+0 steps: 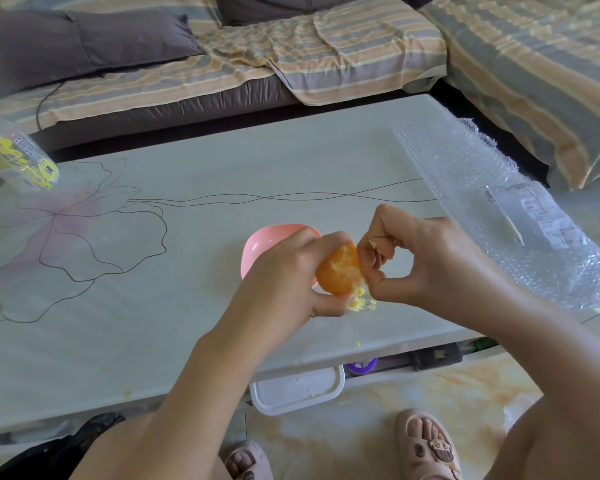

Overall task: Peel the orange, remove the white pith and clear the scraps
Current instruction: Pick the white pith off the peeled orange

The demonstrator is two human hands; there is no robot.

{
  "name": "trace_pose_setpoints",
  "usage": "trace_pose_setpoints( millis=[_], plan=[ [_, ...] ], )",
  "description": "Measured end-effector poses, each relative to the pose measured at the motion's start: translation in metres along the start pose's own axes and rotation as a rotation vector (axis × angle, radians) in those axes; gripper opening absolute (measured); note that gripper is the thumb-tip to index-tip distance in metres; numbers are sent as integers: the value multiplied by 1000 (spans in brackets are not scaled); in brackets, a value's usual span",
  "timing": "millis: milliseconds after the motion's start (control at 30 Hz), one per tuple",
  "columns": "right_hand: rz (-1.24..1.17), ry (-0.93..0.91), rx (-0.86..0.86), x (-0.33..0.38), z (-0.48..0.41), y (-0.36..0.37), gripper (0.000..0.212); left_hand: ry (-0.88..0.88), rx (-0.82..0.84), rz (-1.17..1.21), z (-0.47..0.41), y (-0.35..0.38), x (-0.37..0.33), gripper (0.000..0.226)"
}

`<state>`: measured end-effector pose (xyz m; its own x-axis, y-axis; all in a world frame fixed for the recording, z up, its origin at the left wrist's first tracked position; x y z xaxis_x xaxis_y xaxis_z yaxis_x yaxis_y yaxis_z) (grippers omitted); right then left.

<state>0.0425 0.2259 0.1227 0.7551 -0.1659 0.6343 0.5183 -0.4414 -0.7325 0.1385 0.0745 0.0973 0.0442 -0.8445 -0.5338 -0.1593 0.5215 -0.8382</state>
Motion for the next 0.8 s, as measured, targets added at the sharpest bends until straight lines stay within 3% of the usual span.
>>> trace_pose_setpoints(
  millis=[433,600,800],
  plan=[
    [-26,54,-64,-6,-1,2,38,-92,-114,518,5,-11,-4,39],
    [-51,118,-77,-21,-1,5,16,-153,-139,803,5,-7,6,44],
    [-48,109,-211,-22,0,11,14,-256,-178,658,6,5,8,53]
  ],
)
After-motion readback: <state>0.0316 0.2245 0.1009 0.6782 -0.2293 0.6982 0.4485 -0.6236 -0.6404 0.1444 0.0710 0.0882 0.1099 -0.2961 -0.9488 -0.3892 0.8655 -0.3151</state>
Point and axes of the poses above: each hand's wrist, its own z-axis away from the middle knuckle, its own y-axis out of the palm, x = y × z, the point moved 1 cm from there along -z, towards the middle knuckle, and after that the axes turned 7 degrees about x, right-handed, at the moved point
